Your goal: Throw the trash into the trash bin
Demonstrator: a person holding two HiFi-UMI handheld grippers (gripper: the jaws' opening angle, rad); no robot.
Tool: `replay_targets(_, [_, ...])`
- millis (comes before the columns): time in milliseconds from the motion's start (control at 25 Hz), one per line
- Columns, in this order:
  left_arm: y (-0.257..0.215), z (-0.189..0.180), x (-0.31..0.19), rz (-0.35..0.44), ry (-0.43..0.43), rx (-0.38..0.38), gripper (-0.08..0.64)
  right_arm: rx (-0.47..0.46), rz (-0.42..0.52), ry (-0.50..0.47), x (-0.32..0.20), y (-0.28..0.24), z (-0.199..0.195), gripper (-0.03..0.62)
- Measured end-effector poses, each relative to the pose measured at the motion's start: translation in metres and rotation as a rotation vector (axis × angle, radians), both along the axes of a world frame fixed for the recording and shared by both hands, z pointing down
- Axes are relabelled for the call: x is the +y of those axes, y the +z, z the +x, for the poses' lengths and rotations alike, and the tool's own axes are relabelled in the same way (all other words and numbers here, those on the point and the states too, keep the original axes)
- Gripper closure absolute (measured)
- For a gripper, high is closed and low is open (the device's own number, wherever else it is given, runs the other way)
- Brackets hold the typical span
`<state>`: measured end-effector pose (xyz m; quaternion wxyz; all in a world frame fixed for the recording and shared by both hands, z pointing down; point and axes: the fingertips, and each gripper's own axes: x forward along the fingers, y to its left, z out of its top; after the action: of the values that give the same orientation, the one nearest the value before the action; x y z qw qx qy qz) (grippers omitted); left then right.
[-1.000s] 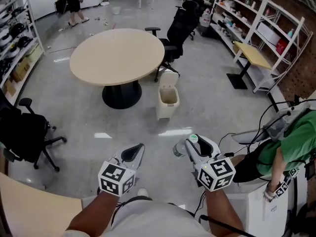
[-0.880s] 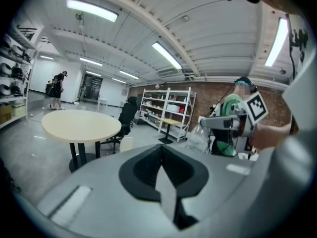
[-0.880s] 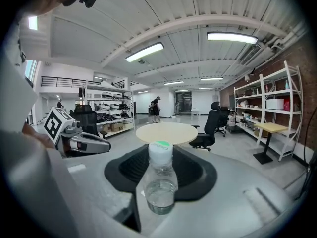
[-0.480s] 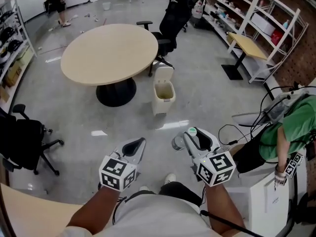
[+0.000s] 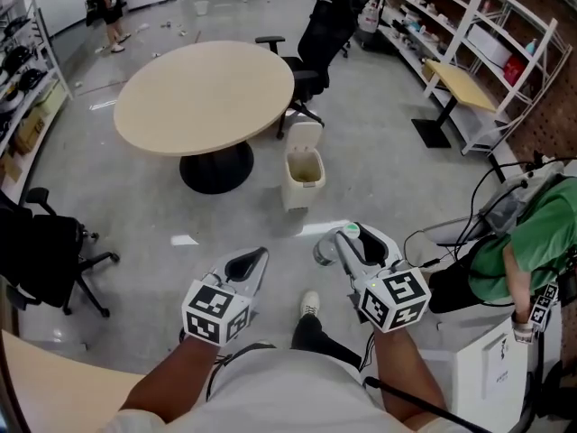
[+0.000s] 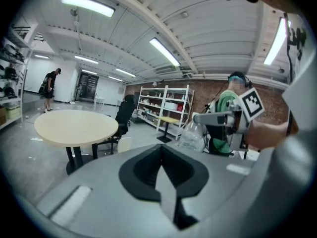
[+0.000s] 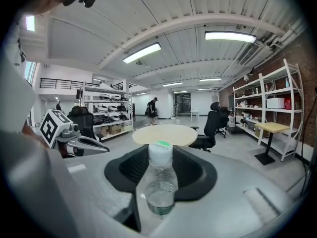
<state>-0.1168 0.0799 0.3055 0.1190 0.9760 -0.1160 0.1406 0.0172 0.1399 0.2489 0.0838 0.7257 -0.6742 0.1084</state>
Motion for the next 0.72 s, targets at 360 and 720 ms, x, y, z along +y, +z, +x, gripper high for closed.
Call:
replay_targets(360, [0.001, 0.031, -0.017, -0.021, -0.023, -0.014, 0.552, -0.014, -0.011, -0.008, -0.018, 0.002, 0.032, 0.442])
replay_targets(720, [-0.003, 0.090, -0.035, -0.016, -0.031, -0.025, 0.552, -0.037, -0.013, -0.018, -0.037, 0.006, 0.090, 0.442])
